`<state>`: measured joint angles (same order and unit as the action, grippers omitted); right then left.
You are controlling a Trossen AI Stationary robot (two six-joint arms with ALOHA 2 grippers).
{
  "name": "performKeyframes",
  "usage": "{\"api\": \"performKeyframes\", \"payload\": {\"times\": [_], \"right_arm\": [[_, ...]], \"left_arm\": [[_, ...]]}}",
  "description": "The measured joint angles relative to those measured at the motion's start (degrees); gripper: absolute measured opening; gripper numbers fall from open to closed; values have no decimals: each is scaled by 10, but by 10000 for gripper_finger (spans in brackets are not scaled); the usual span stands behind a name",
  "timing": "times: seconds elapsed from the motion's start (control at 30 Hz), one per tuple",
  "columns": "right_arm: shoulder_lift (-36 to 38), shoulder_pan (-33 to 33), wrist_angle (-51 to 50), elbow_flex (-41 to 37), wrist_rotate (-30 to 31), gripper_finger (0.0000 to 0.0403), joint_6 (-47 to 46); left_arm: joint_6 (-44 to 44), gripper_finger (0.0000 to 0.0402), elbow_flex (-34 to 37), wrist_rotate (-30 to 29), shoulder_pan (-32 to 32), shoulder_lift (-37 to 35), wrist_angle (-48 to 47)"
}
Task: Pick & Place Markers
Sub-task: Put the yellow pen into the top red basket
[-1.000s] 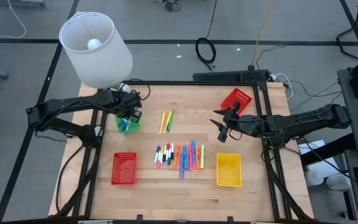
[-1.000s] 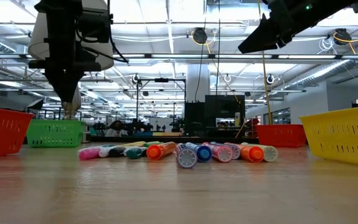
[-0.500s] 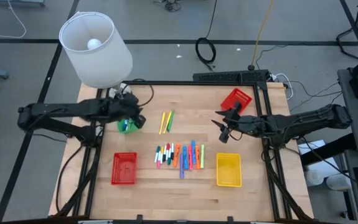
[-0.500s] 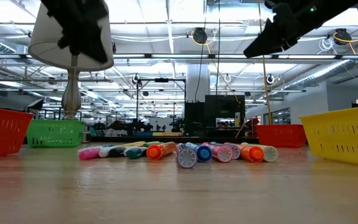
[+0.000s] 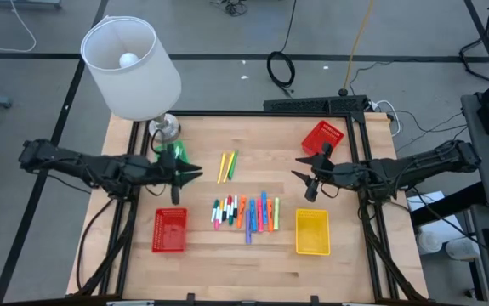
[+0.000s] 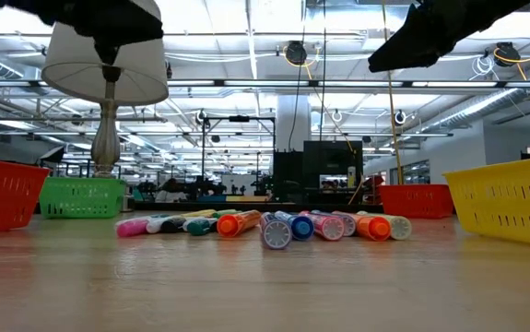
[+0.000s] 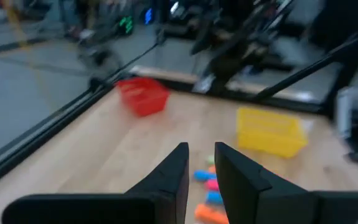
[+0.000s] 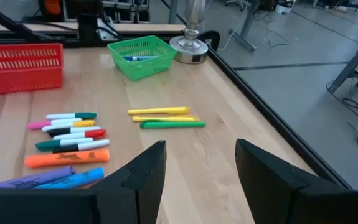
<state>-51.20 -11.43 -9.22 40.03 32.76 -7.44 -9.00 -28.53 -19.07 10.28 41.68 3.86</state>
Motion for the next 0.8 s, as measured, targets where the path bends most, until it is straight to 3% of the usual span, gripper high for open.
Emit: {"api": "performKeyframes", "payload": {"times": [0.27,0.63,0.8], "right_arm": [[-4,0,-1,0,0,183,7],[-7,1,-6,0,0,183,16],[-6,1,13,0,0,183,21]], "left_arm": [[26,85,133,15,0,-43,163],[-1,86,144,7,1,-102,143],[-80,85,135,-63,-20,-81,136]]}}
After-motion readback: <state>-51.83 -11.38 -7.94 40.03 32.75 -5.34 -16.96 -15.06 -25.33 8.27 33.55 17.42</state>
